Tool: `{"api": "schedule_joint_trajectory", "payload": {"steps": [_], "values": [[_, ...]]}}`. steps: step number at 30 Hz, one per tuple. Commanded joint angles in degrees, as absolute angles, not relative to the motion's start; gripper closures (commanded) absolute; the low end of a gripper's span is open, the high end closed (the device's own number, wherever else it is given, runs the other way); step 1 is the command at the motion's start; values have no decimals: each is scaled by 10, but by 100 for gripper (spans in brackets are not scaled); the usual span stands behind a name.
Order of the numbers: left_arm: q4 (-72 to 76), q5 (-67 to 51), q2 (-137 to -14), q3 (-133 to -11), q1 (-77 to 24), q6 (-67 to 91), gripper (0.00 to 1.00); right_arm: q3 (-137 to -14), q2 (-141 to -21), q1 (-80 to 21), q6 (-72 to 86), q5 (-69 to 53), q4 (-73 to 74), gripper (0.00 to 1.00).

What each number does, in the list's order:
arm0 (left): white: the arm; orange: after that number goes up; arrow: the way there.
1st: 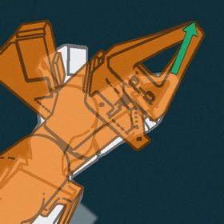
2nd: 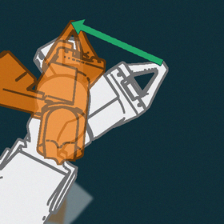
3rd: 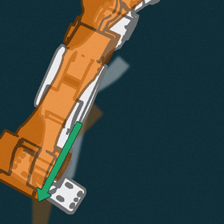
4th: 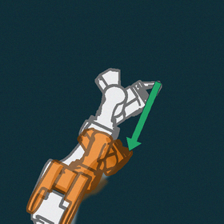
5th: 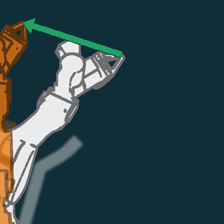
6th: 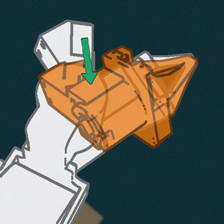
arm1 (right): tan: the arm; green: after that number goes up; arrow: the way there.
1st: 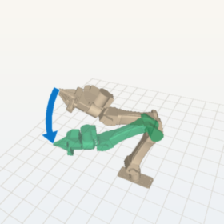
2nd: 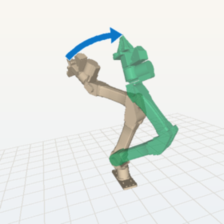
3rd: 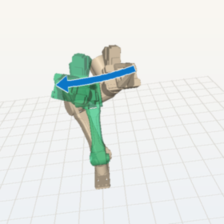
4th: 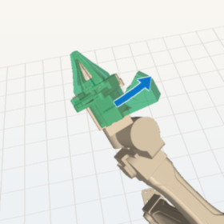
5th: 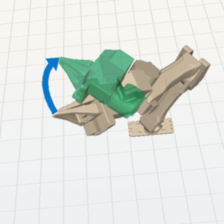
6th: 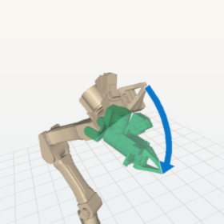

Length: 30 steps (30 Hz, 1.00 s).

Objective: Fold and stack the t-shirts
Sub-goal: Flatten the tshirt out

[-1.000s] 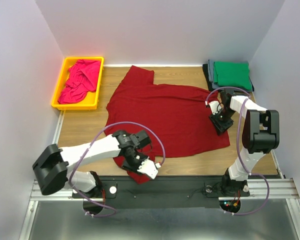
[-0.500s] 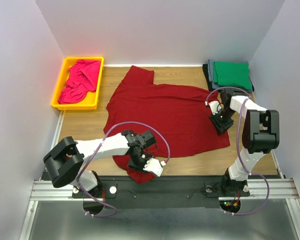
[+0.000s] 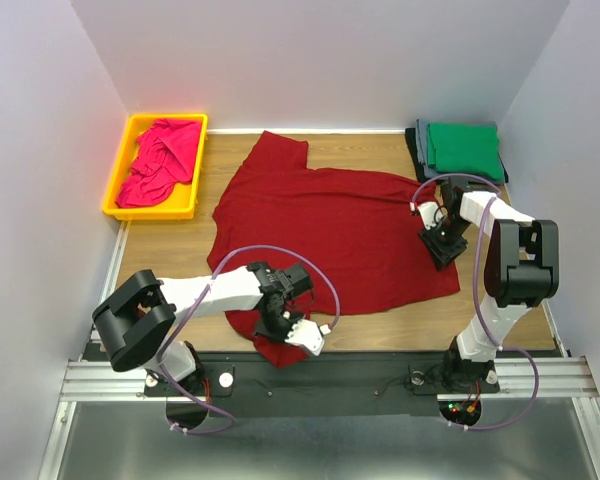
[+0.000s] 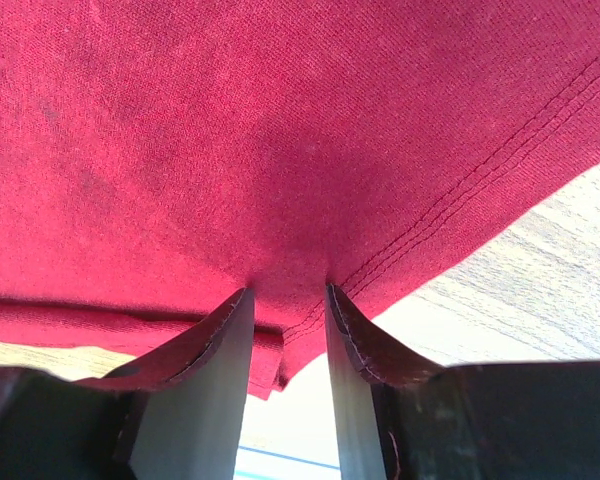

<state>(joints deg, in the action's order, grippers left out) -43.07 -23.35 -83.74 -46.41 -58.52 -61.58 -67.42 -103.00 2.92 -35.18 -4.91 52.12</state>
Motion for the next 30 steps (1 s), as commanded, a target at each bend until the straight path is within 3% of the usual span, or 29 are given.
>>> {"api": "schedule_joint_trajectory", "payload": {"steps": [1, 12, 13, 14, 15, 18, 20, 23, 26, 30], "values": [[-472, -250, -812, -455, -589, -639, 100, -674, -1009, 29, -359, -43, 512, 60], [-645, -245, -633, -470, -609, -780, 100, -673, -1005, 29, -367, -34, 513, 60], [-644, -238, -618, -468, -620, -782, 91, -673, -1005, 29, -367, -34, 513, 60], [-644, -230, -603, -465, -646, -787, 69, -672, -1005, 29, -368, -33, 514, 59], [-644, -216, -577, -460, -658, -790, 61, -672, -1005, 29, -369, -33, 515, 59], [-643, -186, -548, -457, -698, -788, 43, -671, -998, 29, -371, -32, 519, 59], [-643, -171, -537, -457, -707, -784, 40, -671, -994, 29, -372, -35, 524, 59], [-636, -160, -521, -471, -707, -774, 48, -676, -981, 29, -374, -45, 540, 59], [-593, -168, -541, -492, -697, -701, 71, -678, -954, 29, -377, -47, 555, 59], [-507, -196, -606, -488, -623, -632, 73, -666, -935, 29, -384, -40, 559, 59]]}}
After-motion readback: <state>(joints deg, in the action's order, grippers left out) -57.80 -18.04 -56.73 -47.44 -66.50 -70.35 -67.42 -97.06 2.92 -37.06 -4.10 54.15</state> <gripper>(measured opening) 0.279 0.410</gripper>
